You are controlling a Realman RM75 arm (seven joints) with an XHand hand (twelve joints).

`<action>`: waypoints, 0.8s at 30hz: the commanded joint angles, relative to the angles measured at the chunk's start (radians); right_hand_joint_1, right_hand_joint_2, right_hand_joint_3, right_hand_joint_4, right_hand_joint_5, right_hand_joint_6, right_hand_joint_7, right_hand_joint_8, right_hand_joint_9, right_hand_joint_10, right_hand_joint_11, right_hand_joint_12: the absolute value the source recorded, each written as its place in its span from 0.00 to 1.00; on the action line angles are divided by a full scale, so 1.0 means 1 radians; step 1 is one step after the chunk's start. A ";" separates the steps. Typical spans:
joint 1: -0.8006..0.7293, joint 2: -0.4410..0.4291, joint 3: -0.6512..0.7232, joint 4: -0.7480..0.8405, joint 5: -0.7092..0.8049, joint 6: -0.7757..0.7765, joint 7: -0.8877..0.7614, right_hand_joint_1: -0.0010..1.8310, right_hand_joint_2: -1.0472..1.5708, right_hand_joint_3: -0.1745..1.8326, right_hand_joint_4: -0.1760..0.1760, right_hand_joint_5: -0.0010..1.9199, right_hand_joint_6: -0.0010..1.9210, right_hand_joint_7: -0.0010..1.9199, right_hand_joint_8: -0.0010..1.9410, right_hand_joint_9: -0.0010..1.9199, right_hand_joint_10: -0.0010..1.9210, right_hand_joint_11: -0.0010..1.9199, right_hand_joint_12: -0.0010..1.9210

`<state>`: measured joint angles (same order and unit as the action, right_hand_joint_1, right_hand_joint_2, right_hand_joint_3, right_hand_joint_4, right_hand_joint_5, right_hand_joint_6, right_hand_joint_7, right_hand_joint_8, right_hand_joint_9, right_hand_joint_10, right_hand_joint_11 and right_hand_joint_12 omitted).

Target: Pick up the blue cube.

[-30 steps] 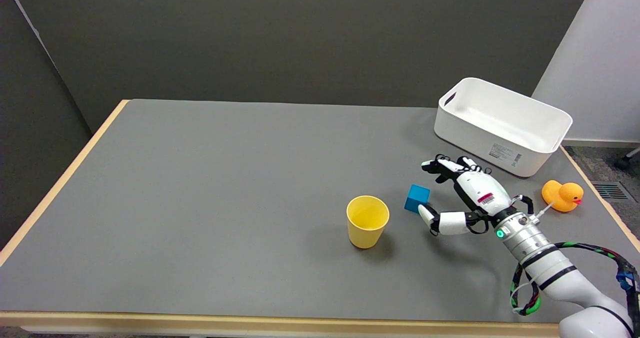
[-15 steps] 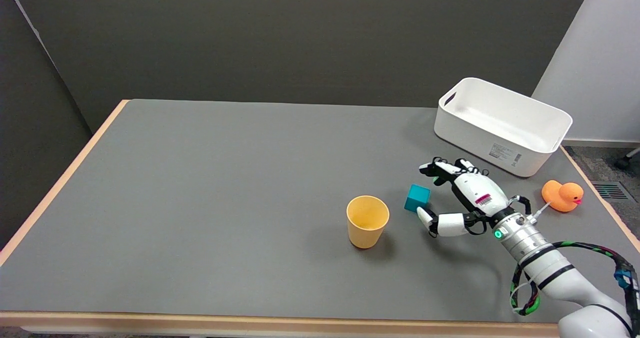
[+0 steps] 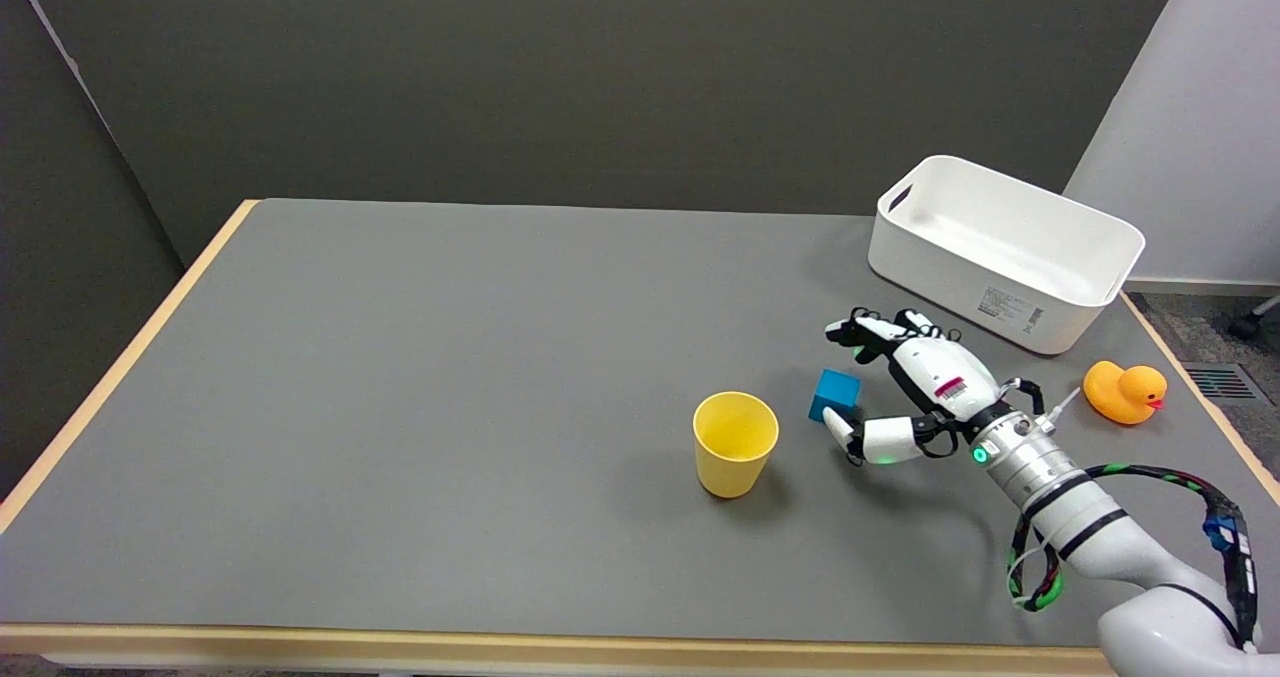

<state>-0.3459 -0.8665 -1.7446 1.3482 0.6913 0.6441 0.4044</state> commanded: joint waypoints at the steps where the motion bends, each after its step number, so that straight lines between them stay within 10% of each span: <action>1: 0.059 0.001 -0.050 -0.054 0.006 0.000 0.009 0.39 0.63 0.56 0.39 0.16 0.31 0.21 0.28 0.21 0.51 0.00 1.00; 19: 0.061 -0.008 -0.049 -0.062 -0.004 0.015 -0.001 0.59 0.68 0.53 0.37 0.26 0.58 0.37 0.50 0.34 0.66 0.00 1.00; 22: 0.065 -0.010 -0.051 -0.067 -0.011 0.026 -0.002 0.62 0.89 0.10 0.33 0.28 0.83 0.40 0.72 0.36 0.68 0.00 1.00; 24: 0.068 -0.015 -0.051 -0.074 -0.030 0.037 -0.003 0.62 0.89 0.09 0.31 0.28 0.82 0.40 0.74 0.35 0.71 0.00 1.00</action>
<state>-0.2968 -0.8717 -1.7842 1.2972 0.6911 0.6538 0.4062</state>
